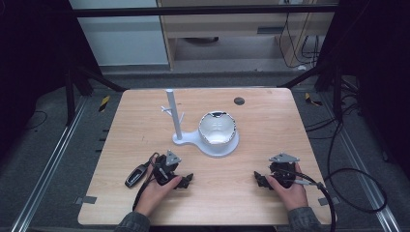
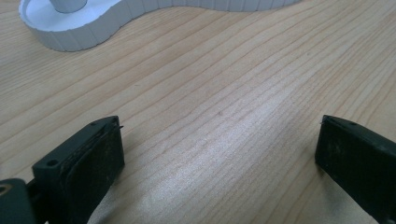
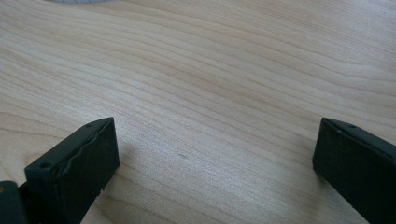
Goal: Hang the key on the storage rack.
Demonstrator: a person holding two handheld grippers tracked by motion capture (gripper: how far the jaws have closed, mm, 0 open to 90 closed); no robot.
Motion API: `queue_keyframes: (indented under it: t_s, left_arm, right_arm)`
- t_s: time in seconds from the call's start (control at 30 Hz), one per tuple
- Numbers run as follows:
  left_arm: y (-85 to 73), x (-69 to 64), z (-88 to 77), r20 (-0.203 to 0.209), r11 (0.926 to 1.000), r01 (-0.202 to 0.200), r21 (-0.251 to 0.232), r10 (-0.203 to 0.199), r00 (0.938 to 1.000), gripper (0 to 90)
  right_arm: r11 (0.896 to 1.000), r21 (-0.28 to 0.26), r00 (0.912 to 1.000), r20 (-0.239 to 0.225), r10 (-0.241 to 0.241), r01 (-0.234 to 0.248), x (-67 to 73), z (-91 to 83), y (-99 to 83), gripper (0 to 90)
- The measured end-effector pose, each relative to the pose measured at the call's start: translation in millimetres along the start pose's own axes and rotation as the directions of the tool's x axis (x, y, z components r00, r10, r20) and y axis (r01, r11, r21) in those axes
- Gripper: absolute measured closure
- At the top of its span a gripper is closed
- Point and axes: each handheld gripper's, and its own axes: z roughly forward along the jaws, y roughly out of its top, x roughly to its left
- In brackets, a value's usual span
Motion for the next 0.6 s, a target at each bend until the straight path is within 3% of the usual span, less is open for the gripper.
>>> queue_keyframes:
  t_s: [0.17, 0.27, 0.47, 0.5, 0.6]
  left_arm:
    - [0.1, -0.5, -1.0, 0.008, 0.9999, -0.012, -0.004, 0.012, 0.9999, 2.8]
    - [3.8, 0.4, -4.6, 0.041, 1.0000, -0.004, -0.001, 0.004, 0.9991, 5.6]
    - [27.4, 12.2, -27.7, 0.006, 0.9975, -0.058, 0.040, 0.058, 0.9983, 8.1]
    - [35.9, 18.2, -36.4, -0.036, 0.9948, -0.079, 0.064, 0.081, 0.9960, 8.5]
    - [45.9, 29.8, -46.9, -0.056, 0.9906, -0.085, 0.107, 0.091, 0.9942, 9.1]
  right_arm:
    - [1.000, 0.001, 1.0000, 0.001, 0.000, 0.000, 0.0, -0.1, 0.0, 0.7]
    - [1.000, 0.000, 1.0000, -0.002, -0.003, 0.003, 0.0, -0.1, -0.2, 0.7]
    - [1.000, 0.001, 1.0000, -0.006, -0.007, 0.007, 0.0, -0.4, -0.6, 0.7]
    - [1.000, 0.000, 0.9999, -0.007, -0.010, 0.010, -0.2, -0.4, -0.6, 0.8]
    - [1.000, -0.001, 0.9999, -0.008, -0.015, 0.015, -0.5, -0.4, -0.8, 0.7]
